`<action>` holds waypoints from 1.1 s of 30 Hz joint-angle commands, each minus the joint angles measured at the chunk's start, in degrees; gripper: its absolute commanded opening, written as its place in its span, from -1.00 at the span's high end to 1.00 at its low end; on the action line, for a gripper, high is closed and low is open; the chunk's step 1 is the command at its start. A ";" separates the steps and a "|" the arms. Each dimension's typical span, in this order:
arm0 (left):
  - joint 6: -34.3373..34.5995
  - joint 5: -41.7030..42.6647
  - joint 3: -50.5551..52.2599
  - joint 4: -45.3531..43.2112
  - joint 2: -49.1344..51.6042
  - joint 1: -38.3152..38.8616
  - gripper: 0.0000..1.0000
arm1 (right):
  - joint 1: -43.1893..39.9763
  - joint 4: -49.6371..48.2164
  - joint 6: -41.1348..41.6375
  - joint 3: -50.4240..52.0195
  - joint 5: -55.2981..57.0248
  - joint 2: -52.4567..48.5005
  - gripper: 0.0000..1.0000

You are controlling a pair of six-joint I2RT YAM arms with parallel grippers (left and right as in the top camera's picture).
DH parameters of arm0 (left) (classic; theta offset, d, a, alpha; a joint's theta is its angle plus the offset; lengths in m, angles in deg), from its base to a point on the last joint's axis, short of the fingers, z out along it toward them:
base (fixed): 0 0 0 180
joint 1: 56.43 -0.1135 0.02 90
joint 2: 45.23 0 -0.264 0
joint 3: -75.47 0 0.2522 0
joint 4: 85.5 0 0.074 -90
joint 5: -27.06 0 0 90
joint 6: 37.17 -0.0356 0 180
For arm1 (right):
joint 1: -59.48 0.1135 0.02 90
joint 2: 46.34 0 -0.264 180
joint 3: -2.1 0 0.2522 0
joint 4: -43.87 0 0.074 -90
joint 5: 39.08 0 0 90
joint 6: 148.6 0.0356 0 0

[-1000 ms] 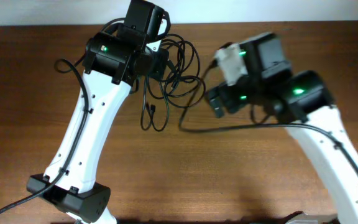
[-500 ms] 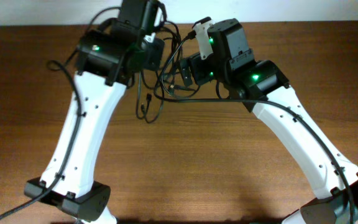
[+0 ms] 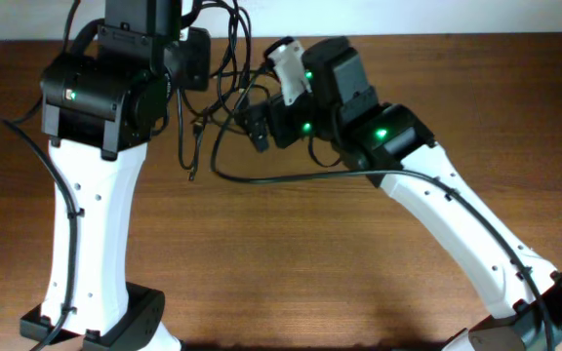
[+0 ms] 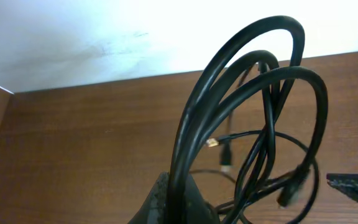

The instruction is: Untangle cables

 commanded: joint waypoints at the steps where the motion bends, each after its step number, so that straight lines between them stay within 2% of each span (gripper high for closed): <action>1: -0.24 -0.81 -1.51 -0.28 -0.66 -0.20 1.00 | -0.02 -0.07 -0.61 -0.59 4.26 -2.10 -0.98; 2: -0.24 -0.81 -1.51 -0.28 -0.66 -0.17 1.00 | -0.02 -0.90 -1.38 -0.59 5.55 -3.15 -0.98; 3: -0.24 -0.81 -1.51 -0.17 -0.66 -0.17 1.00 | -0.02 -1.88 -6.03 -0.59 5.38 -3.93 -0.98; 4: -0.26 -0.81 -1.51 0.15 -0.66 -0.17 1.00 | 0.15 -1.64 -18.73 -0.59 5.40 -3.98 -0.98; 5: -0.26 -0.81 -1.51 0.33 -0.66 -0.17 1.00 | 0.13 -0.46 -22.56 -0.61 5.44 -3.96 -0.97; 6: -0.70 -0.83 -1.51 0.26 -0.66 -0.20 1.00 | -0.07 1.73 -23.47 -0.59 7.15 -3.96 -0.98; 8: -0.70 -1.05 -1.51 -0.83 -0.66 -0.20 1.00 | -1.84 4.50 -13.77 -0.61 10.93 -3.54 -0.98; 9: -0.70 -1.05 -1.51 -1.68 -0.66 -0.20 1.00 | -2.19 4.31 -11.74 -0.63 10.47 -3.52 -0.98; 12: -0.70 -1.05 -1.51 -1.95 -0.66 -0.20 1.00 | -2.10 3.87 -13.62 -1.49 6.64 -1.27 -0.98; 14: -0.68 -0.98 -1.51 -2.97 -0.66 -0.17 0.96 | -2.10 6.84 -16.04 -1.49 -5.18 0.35 -0.98; 16: -0.68 -0.81 -1.51 -2.56 -0.66 -0.20 0.96 | -2.10 7.78 -18.10 -1.46 -6.19 0.00 -0.98; 19: -0.68 -0.81 -1.51 -1.75 -0.66 -0.17 0.96 | -2.32 3.37 -2.10 -1.46 -6.21 0.02 -0.98; 21: -0.68 -0.79 -1.51 -1.31 -0.66 -0.17 0.96 | -2.32 -2.21 16.02 -1.46 -5.57 0.02 -0.98; 23: -0.68 -0.79 -1.51 -0.22 -0.66 -0.17 0.96 | -2.32 -2.73 33.07 -1.46 2.05 0.02 -0.98; 26: -0.70 -0.81 -1.51 0.37 -0.66 -0.17 0.97 | -3.04 -2.36 47.78 -1.46 10.08 0.02 -0.98; 28: -0.70 -1.09 -1.51 0.09 -0.66 -0.20 0.98 | -4.11 -2.58 61.13 -1.46 11.72 -0.11 -0.98; 30: -1.31 -4.81 -1.97 -0.15 -0.66 -0.20 1.00 | -4.83 -4.28 62.71 -1.44 11.72 -0.55 -0.98; 33: -1.29 -5.49 -4.70 0.11 -0.66 -0.17 1.00 | -4.83 -8.81 63.80 -1.44 10.71 -2.32 -0.97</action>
